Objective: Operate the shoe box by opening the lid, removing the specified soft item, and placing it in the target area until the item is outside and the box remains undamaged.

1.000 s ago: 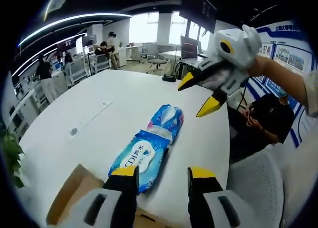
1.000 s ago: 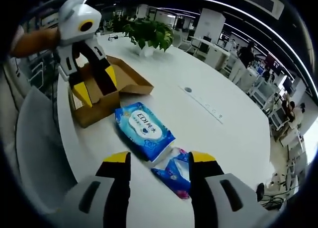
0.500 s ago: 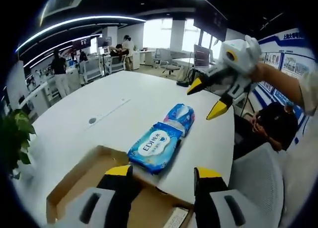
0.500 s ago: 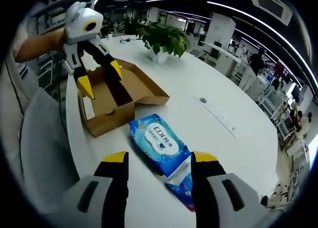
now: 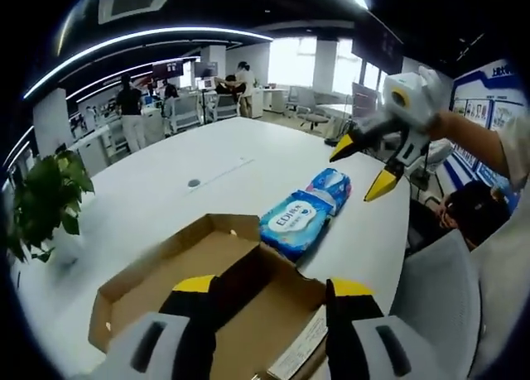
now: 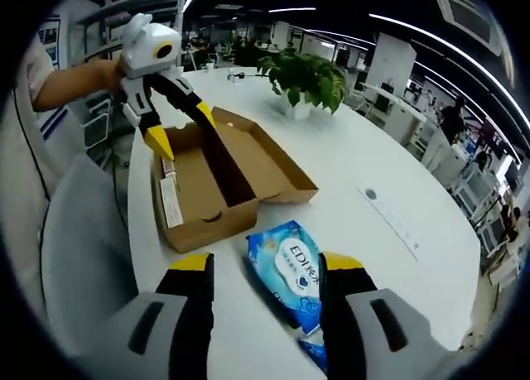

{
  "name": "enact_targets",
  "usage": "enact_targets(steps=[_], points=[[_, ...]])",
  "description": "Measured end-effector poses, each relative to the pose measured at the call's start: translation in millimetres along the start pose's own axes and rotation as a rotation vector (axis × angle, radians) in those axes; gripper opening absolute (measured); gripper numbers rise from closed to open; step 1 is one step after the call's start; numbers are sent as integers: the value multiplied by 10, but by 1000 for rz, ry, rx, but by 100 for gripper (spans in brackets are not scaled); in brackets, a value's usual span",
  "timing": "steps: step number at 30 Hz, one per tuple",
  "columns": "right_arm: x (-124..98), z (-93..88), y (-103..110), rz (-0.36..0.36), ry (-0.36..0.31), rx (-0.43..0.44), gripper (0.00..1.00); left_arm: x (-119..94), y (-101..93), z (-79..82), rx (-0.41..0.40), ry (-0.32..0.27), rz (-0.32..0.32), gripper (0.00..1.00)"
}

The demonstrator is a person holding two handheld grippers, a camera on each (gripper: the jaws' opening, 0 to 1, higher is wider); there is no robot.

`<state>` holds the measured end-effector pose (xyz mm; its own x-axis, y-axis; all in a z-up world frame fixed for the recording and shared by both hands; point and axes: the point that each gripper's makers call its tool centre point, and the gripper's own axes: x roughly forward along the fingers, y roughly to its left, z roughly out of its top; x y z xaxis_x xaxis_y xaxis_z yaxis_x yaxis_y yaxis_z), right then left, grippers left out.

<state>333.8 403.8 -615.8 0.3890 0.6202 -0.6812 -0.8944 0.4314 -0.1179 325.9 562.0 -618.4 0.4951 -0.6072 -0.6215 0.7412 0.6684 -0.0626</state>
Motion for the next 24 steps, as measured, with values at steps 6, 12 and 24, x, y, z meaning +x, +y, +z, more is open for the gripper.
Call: enact_targets(steps=[6, 12, 24], points=[[162, 120, 137, 59, -15, -21, 49, -183, 154, -172, -37, -4, 41, 55], [352, 213, 303, 130, -17, -46, 49, -339, 315, -339, -67, -3, 85, 55], [691, 281, 635, 259, 9, -112, 49, -649, 436, -608, -62, -15, 121, 62]])
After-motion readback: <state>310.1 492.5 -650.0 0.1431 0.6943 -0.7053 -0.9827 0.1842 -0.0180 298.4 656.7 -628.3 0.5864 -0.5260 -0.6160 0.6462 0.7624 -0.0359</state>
